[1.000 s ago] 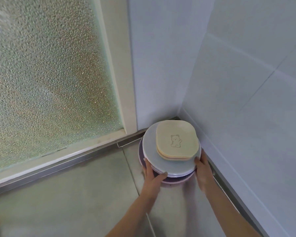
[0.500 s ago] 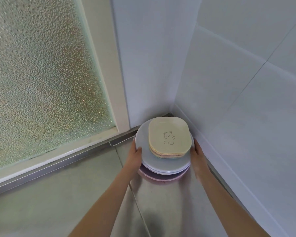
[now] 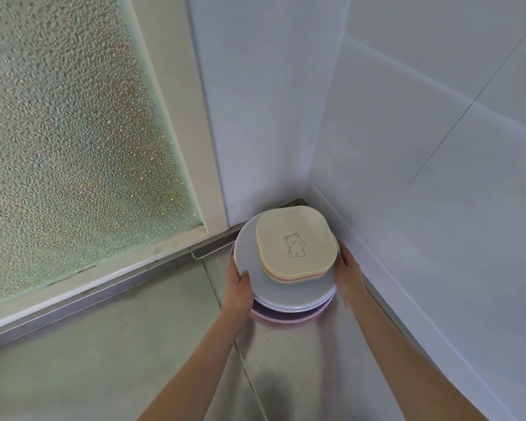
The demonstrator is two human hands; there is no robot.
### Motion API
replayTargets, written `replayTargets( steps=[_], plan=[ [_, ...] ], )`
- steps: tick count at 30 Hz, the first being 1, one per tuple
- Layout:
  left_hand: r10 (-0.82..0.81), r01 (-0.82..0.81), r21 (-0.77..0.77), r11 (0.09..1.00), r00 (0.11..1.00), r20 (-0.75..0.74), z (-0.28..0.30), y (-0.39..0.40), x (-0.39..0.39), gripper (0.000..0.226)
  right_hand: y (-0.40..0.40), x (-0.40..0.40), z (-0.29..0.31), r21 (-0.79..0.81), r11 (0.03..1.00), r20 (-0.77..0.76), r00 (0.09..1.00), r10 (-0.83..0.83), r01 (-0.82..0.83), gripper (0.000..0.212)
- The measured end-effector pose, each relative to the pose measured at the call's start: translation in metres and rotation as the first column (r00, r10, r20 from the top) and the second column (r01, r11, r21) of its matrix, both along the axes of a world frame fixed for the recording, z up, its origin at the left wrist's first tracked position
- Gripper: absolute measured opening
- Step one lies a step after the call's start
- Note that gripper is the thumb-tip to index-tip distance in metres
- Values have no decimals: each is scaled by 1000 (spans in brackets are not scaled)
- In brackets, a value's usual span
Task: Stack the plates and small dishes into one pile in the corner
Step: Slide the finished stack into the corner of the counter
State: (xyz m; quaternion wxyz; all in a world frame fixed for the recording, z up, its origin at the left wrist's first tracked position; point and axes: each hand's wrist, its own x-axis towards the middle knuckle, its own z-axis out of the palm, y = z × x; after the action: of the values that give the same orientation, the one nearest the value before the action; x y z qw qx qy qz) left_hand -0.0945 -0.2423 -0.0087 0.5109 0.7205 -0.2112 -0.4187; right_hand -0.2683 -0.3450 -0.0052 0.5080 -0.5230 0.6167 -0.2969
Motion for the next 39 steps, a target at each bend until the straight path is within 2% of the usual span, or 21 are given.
replayTargets(
  steps=[11, 13, 15, 17, 20, 24, 28, 31, 35, 37, 39],
  plan=[
    [19, -18, 11, 1000, 999, -51, 2, 1, 1, 53, 0, -3, 2, 5, 999, -4, 999, 39, -39, 40],
    [-6, 6, 11, 1000, 1000, -12, 3, 3, 3, 55, 1, -4, 4, -3, 1000, -17, 999, 31, -31, 39],
    [-46, 44, 16, 999, 994, 97, 7, 4, 1, 59, 8, -2, 6, -63, 997, -8, 999, -51, 50, 39],
    [-111, 112, 4, 994, 971, 213, 15, 5, -4, 61, 19, 2, 9, -124, 980, 85, 986, -143, 153, 37],
    [-273, 265, 65, 962, 929, 249, 25, 5, -18, 64, 26, 13, 10, -106, 980, 204, 968, -144, 168, 35],
    [-370, 350, 118, 929, 883, 291, 25, 7, -32, 71, 17, 15, 17, -81, 987, 157, 980, -125, 139, 41],
    [-376, 355, 123, 927, 881, 288, 22, 14, -40, 77, 7, 16, 23, 29, 997, 149, 985, -82, 78, 47],
    [-351, 333, 108, 937, 894, 280, 23, 15, -42, 79, 8, 19, 26, -24, 999, 124, 991, -43, 46, 45],
    [-353, 342, 90, 936, 890, 288, 23, 15, -41, 80, 8, 16, 26, 1, 1000, 127, 992, -23, 23, 48],
    [-345, 332, 95, 938, 892, 291, 24, 18, -39, 77, 8, 13, 23, -12, 999, 136, 990, -39, 41, 47],
    [-283, 264, 101, 959, 902, 327, 19, 22, -33, 71, 18, 8, 21, -53, 989, 151, 980, -128, 137, 44]
  ],
)
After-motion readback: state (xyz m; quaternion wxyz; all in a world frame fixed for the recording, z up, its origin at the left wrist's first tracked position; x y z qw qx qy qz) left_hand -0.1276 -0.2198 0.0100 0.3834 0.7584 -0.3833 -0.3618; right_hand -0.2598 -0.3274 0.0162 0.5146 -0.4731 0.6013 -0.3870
